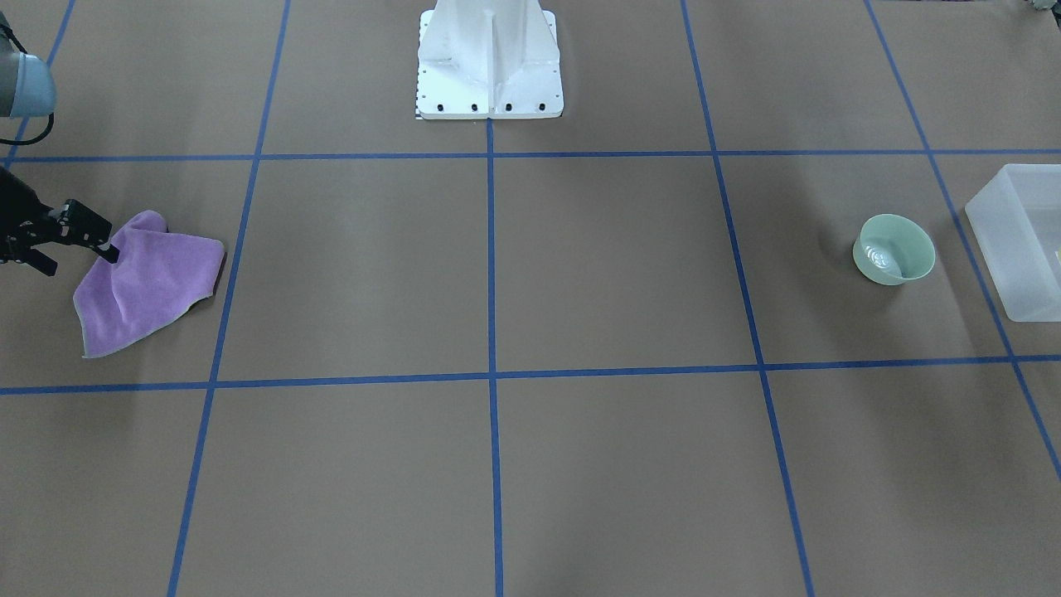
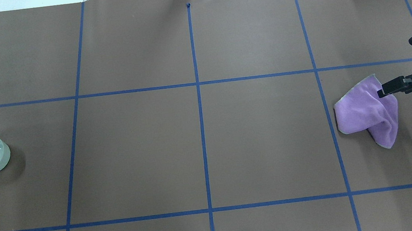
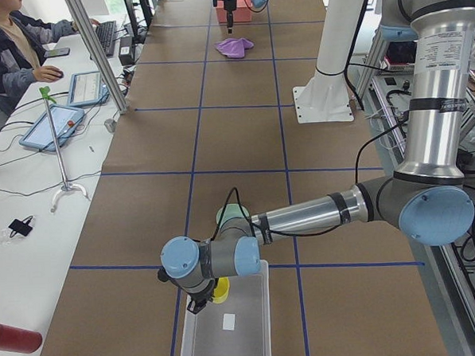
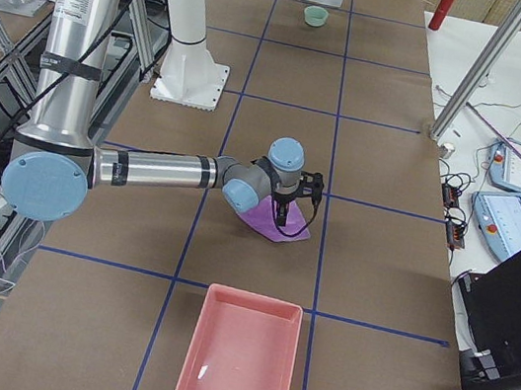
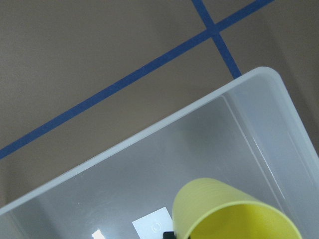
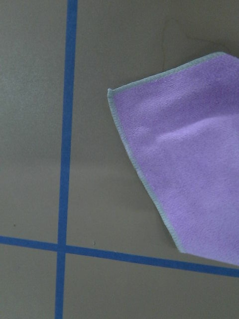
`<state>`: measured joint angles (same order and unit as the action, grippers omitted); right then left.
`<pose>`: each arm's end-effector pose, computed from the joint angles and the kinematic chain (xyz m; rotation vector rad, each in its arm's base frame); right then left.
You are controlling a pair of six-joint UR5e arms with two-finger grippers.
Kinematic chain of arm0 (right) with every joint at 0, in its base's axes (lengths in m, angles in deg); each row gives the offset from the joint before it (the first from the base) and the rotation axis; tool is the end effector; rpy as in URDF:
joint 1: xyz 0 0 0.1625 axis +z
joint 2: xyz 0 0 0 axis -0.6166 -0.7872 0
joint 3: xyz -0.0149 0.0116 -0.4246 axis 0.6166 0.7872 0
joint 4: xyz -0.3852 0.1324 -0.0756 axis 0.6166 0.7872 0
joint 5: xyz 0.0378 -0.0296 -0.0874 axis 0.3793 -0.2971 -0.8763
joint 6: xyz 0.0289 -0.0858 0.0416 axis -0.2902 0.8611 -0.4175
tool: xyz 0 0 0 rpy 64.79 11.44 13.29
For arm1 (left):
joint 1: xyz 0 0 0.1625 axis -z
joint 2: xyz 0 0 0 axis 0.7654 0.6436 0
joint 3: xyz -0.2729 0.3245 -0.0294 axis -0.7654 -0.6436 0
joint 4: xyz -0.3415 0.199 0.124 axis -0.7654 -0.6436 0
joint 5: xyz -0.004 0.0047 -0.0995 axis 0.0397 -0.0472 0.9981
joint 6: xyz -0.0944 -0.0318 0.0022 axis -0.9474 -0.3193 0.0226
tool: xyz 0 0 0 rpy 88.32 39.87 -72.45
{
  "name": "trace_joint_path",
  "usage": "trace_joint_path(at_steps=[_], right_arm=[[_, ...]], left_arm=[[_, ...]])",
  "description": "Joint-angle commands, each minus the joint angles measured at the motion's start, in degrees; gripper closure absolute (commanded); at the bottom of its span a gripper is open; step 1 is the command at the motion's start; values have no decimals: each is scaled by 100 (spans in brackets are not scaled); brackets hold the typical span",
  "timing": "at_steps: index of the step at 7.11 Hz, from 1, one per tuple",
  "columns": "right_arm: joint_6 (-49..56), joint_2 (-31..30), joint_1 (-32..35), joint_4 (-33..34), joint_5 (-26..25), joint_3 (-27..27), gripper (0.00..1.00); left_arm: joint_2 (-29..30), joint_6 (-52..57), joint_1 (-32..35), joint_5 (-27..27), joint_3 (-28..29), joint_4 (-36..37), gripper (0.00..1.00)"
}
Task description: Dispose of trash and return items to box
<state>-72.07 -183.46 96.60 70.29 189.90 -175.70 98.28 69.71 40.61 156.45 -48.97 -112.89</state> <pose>-0.1874 -0.4394 0.5551 0.1309 -0.9410 -0.0431 -0.0678 -0.5027 0.7643 0.1284 0.7895 0.4949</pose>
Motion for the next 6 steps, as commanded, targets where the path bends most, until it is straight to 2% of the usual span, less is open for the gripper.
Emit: trace_joint_path(at_steps=[1, 4, 6], right_arm=[[0, 47, -52, 4, -2, 30, 0], [0, 56, -69, 13, 7, 22, 0], [-26, 82, -69, 13, 7, 22, 0]], left_arm=[[17, -34, -37, 151, 123, -10, 100], [8, -408, -186, 142, 544, -780, 100], [-10, -464, -205, 125, 651, -924, 100]])
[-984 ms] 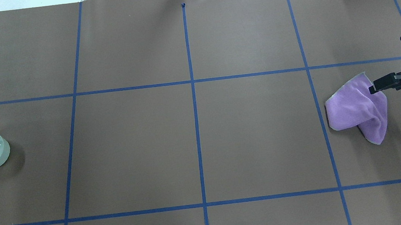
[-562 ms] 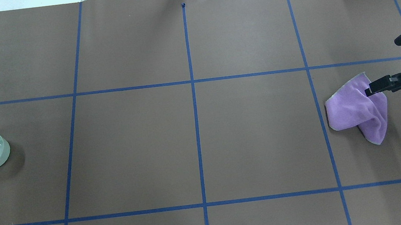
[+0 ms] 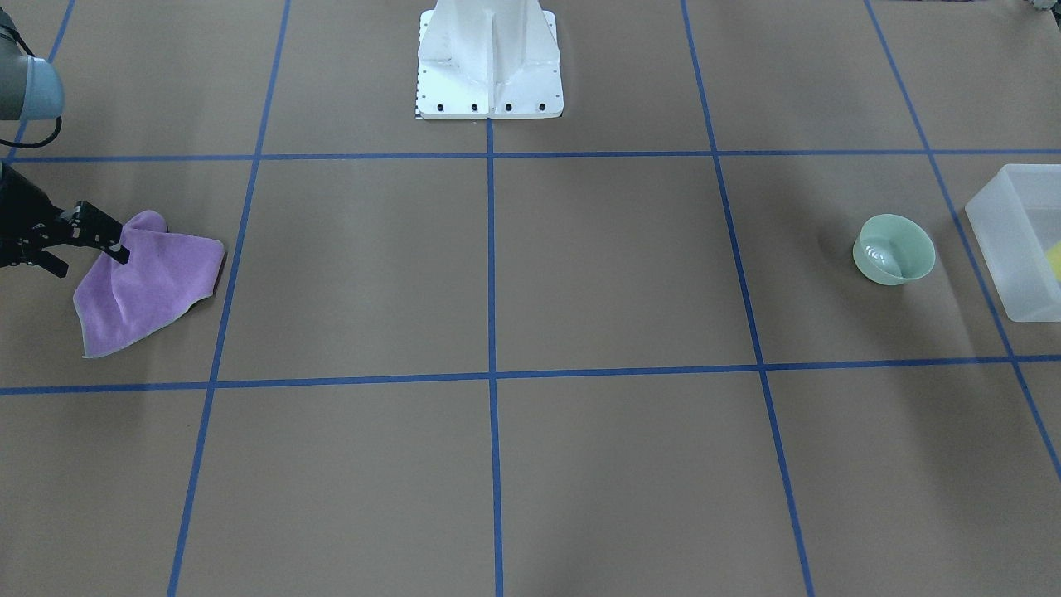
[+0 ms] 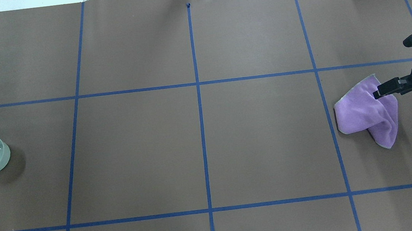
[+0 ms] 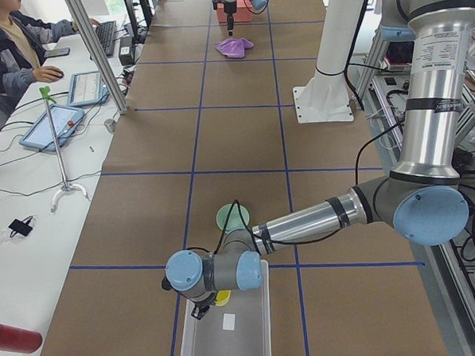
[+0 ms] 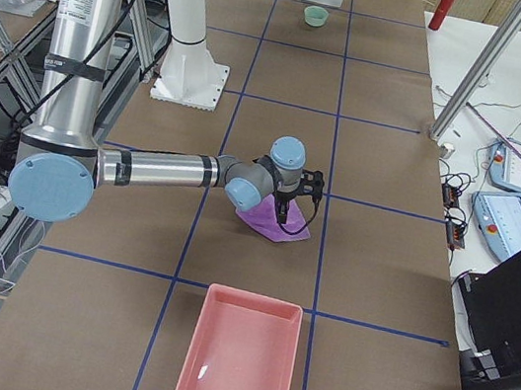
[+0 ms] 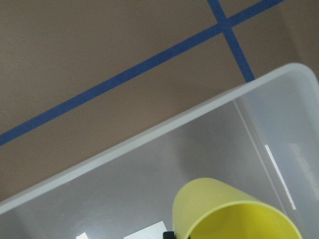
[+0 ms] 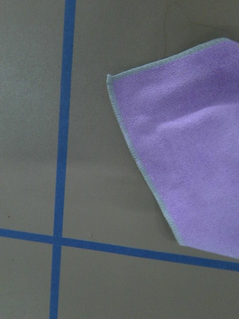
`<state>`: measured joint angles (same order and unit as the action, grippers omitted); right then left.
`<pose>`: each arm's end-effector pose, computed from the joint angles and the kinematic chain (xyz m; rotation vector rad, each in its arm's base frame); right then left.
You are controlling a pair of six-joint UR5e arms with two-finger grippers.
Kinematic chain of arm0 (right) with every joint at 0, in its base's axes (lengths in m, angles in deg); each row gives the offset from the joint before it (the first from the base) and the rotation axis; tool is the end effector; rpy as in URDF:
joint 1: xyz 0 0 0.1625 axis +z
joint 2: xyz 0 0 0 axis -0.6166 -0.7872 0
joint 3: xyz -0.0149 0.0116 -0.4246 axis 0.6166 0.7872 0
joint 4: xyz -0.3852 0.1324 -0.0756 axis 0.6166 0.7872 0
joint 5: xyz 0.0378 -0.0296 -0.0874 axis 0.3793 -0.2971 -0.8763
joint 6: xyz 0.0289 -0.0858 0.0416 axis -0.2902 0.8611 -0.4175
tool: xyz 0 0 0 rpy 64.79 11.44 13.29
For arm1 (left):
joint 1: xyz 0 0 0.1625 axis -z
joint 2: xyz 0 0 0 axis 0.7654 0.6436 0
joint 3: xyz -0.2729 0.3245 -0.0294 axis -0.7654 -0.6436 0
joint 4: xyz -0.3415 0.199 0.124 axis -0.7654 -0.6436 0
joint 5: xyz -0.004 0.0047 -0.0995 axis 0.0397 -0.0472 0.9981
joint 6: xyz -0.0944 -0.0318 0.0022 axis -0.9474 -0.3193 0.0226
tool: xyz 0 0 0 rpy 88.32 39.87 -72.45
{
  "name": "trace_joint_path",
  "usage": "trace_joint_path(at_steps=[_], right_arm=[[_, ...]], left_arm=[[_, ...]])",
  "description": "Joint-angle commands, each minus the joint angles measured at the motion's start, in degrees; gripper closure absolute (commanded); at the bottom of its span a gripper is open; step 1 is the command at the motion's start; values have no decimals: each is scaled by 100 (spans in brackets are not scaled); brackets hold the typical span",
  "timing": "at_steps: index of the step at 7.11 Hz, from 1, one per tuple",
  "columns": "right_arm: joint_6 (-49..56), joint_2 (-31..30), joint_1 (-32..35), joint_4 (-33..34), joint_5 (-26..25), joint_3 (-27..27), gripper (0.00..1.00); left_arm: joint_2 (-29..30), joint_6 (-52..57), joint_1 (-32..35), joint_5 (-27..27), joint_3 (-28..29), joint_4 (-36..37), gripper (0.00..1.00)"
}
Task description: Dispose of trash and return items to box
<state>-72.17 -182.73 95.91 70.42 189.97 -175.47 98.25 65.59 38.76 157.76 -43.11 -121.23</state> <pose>-0.1955 -0.4413 0.5514 0.1288 -0.9461 -0.0555 -0.0501 -0.4959 0.7972 0.1326 0.8075 0.4720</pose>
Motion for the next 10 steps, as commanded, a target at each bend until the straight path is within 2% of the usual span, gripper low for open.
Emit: trace_joint_path(at_steps=[1, 2, 3, 5, 6, 7, 8, 9, 10], right_arm=[[-7, 9, 0, 0, 0, 8, 0], [-16, 9, 0, 0, 0, 8, 0], [-16, 18, 0, 0, 0, 8, 0], [-16, 44, 0, 0, 9, 8, 0], [-16, 53, 0, 9, 9, 8, 0], [-16, 53, 0, 9, 9, 16, 0], [-16, 53, 0, 9, 9, 8, 0], [-16, 53, 0, 9, 9, -1, 0], [-16, 45, 0, 9, 9, 8, 0]], left_arm=[[-7, -52, -28, -6, 65, -89, 100], [-7, -52, -28, -6, 108, -89, 79], [-7, -52, -28, -6, 118, -89, 65], [-16, -52, -28, -6, 126, -90, 50], [-7, -52, -28, 3, 65, -89, 24], [2, -52, -28, 3, 13, -89, 20], [10, -52, -19, 12, -179, -20, 20], [28, -43, -19, 21, -399, 172, 20], [106, -43, 129, 99, -766, 670, 20]])
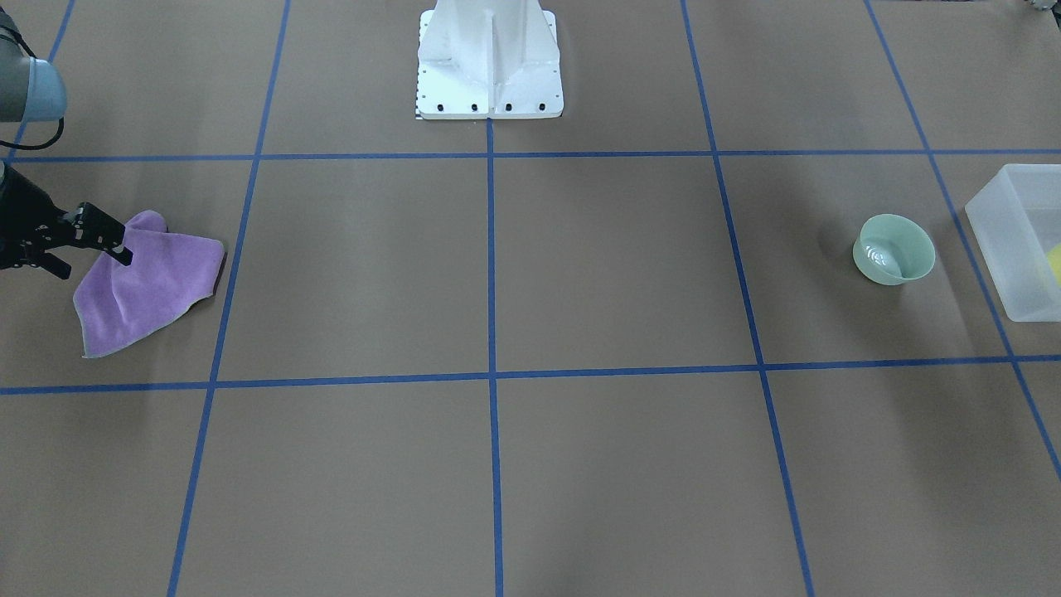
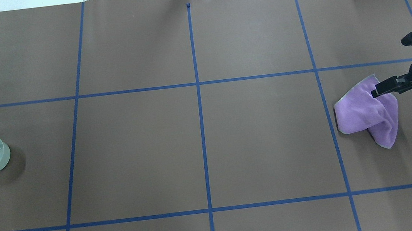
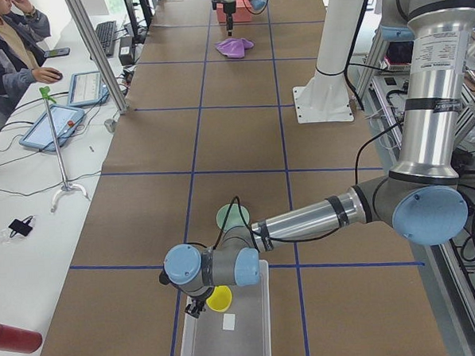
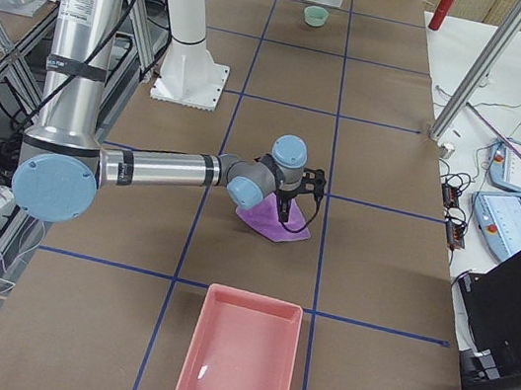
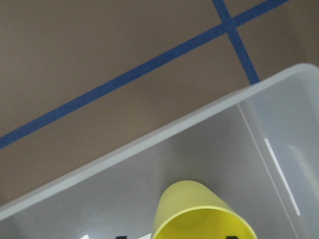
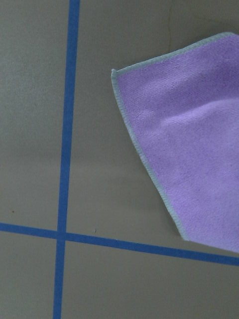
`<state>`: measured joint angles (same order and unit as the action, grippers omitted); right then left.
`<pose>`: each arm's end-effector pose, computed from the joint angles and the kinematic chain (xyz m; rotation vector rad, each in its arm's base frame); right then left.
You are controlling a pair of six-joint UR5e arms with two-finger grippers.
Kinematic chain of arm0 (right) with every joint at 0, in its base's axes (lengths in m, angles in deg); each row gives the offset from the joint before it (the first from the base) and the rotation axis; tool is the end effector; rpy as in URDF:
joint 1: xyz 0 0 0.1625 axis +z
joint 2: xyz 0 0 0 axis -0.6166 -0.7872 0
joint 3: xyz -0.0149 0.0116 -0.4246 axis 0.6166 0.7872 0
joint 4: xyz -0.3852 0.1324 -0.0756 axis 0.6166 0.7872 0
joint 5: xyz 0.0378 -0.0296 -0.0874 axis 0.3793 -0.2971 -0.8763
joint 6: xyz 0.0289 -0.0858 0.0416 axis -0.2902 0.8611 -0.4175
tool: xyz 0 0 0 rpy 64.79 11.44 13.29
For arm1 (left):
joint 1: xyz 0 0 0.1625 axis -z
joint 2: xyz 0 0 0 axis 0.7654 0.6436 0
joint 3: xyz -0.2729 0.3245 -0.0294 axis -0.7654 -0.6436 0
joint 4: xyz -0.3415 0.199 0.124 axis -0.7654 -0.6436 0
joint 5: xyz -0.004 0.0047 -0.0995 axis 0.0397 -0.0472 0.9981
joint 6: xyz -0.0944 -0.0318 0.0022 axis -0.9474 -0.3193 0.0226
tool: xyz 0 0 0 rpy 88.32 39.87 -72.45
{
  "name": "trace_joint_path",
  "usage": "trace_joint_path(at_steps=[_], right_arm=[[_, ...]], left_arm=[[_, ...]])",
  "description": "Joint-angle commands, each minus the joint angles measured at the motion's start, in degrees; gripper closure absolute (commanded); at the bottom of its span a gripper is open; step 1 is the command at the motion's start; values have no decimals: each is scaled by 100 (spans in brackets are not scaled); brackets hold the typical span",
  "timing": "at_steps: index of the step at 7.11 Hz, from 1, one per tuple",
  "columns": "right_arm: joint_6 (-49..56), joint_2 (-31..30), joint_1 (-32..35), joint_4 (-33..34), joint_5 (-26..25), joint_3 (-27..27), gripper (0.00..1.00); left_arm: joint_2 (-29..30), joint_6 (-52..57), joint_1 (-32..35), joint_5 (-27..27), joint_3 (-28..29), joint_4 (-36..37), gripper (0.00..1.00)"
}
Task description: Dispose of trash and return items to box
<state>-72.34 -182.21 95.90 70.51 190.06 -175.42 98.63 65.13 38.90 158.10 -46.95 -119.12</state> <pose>-0.1975 -0.4442 0.5476 0.1316 -0.9508 -0.0560 -0.0506 -0.5103 0.7656 0.1660 0.8058 0.4766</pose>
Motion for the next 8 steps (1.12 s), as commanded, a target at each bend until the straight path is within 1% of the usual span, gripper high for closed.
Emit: trace_joint_path(at_steps=[1, 2, 3, 4, 5, 6, 7, 8], right_arm=[[-52, -7, 0, 0, -9, 11, 0], [-409, -7, -78, -9, -200, 2, 0], [-578, -16, -262, -17, -315, 11, 0], [-597, -16, -307, -18, -325, -6, 0], [-754, 1, -438, -35, -316, -85, 0], [-747, 1, -718, -35, -473, -181, 0], [-677, -59, -1008, -35, -692, -182, 2], [-468, -130, -1106, -26, -703, -182, 10]], left_arm=[[69, -6, 195, 118, -1022, 1125, 17], [95, -275, 187, 240, -1629, 1732, 14], [96, -1035, 126, 572, -2035, 1738, 14], [96, -1600, -118, 593, -2344, 1720, 14], [104, -1744, -225, 593, -2399, 1694, 14], [139, -1755, -226, 593, -2408, 1702, 14], [174, -1763, -235, 593, -2408, 1703, 14], [218, -1824, -235, 602, -2408, 1703, 14]])
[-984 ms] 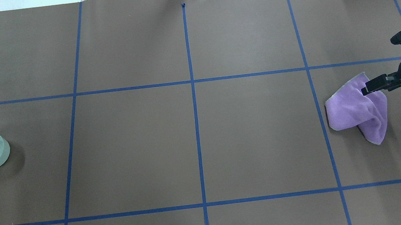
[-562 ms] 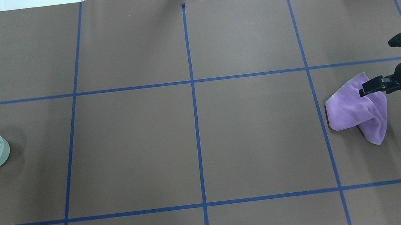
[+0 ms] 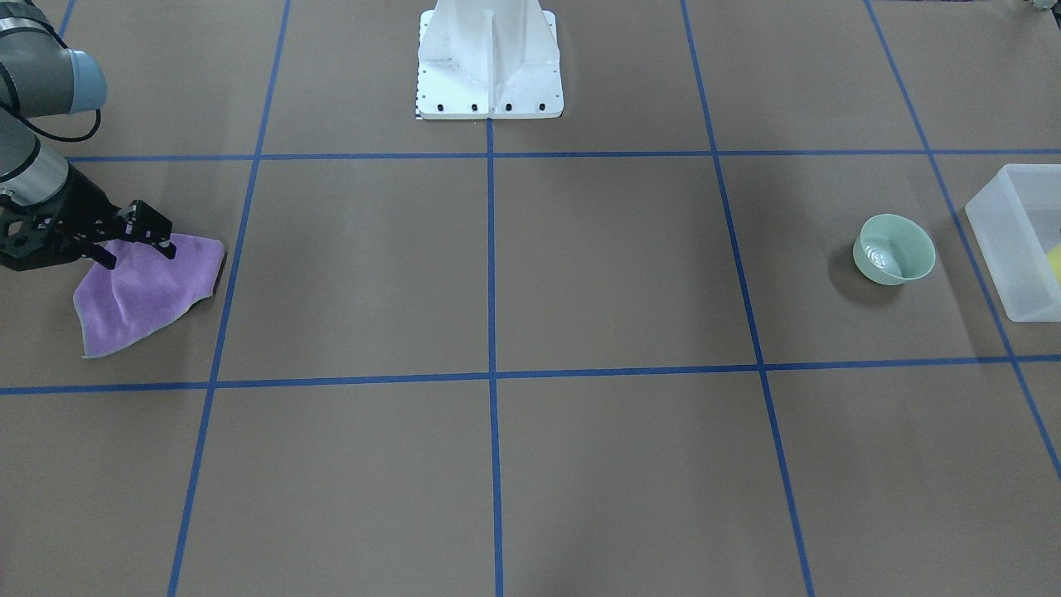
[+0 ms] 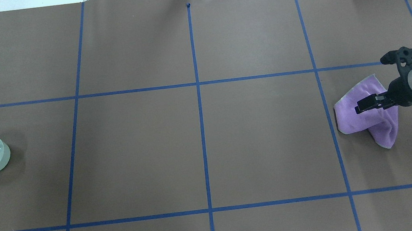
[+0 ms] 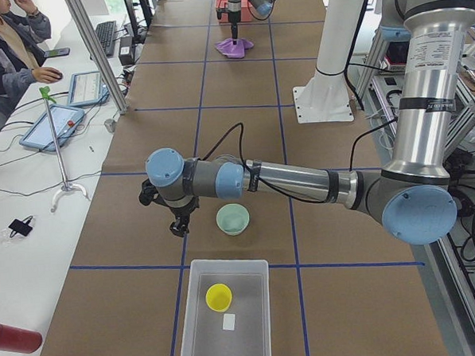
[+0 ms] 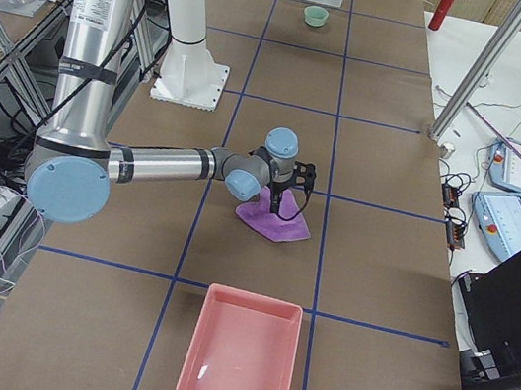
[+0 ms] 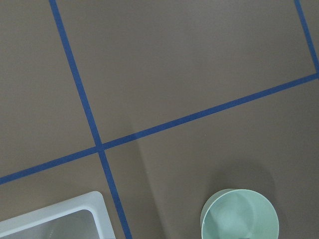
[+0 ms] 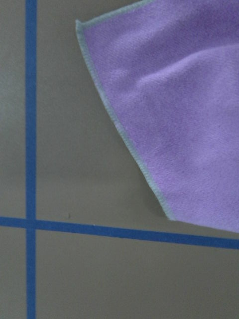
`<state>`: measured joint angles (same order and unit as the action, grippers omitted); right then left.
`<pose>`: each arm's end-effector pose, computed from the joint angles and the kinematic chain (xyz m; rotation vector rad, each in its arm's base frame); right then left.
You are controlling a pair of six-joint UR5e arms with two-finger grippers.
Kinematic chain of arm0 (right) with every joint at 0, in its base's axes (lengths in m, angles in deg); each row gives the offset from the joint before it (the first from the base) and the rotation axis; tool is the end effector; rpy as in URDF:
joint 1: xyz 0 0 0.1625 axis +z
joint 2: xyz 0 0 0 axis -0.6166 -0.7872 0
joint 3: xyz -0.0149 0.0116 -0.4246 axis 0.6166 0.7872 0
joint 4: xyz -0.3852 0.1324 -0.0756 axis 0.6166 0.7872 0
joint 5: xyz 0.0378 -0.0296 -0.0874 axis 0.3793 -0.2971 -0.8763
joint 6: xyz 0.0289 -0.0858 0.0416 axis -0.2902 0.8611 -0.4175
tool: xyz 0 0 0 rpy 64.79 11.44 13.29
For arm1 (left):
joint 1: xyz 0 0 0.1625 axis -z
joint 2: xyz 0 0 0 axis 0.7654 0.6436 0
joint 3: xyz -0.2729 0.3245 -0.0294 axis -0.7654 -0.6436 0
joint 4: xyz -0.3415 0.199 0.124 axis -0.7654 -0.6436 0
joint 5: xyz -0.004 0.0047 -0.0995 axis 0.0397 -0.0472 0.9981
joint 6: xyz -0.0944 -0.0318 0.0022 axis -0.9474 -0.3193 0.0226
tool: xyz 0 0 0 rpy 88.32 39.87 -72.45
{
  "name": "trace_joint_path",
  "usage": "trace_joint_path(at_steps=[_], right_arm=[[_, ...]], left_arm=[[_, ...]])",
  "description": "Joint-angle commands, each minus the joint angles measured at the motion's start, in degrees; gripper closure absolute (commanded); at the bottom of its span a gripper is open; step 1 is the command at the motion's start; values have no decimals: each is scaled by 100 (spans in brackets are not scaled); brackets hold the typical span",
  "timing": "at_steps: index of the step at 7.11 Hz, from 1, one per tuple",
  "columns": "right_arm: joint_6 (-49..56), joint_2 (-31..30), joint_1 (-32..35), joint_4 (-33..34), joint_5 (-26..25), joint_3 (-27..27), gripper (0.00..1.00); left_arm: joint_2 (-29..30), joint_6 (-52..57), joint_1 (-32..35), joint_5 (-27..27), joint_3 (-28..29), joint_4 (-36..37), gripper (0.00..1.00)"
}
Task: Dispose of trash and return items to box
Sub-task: 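Lift the purple cloth with the right gripper and carry it away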
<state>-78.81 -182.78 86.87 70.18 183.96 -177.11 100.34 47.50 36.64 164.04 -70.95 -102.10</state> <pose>-0.2579 -0.4127 0.5411 0.0994 -0.9126 -0.0650 -0.0219 -0.5424 0.5667 0.1725 0.9104 0.2874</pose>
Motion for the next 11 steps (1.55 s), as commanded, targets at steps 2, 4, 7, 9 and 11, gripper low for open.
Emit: trace_joint_path(at_steps=[2, 4, 7, 9, 11], right_arm=[[699, -293, -195, 7, -68, -22, 45], [709, -294, -107, 7, 3, -57, 100], [1222, -415, 942, 33, 833, -180, 100], [1988, -871, 1979, 33, 1065, -232, 100], [2727, -1416, 3280, 42, 1688, -365, 100]], left_arm=[[57, -71, -9, 8, -25, 1, 14], [57, -142, -9, 8, -43, 1, 13], [66, -168, -9, 8, -34, -8, 13], [83, -300, -236, 8, -26, -26, 12], [83, -309, -273, 17, -17, -34, 11]])
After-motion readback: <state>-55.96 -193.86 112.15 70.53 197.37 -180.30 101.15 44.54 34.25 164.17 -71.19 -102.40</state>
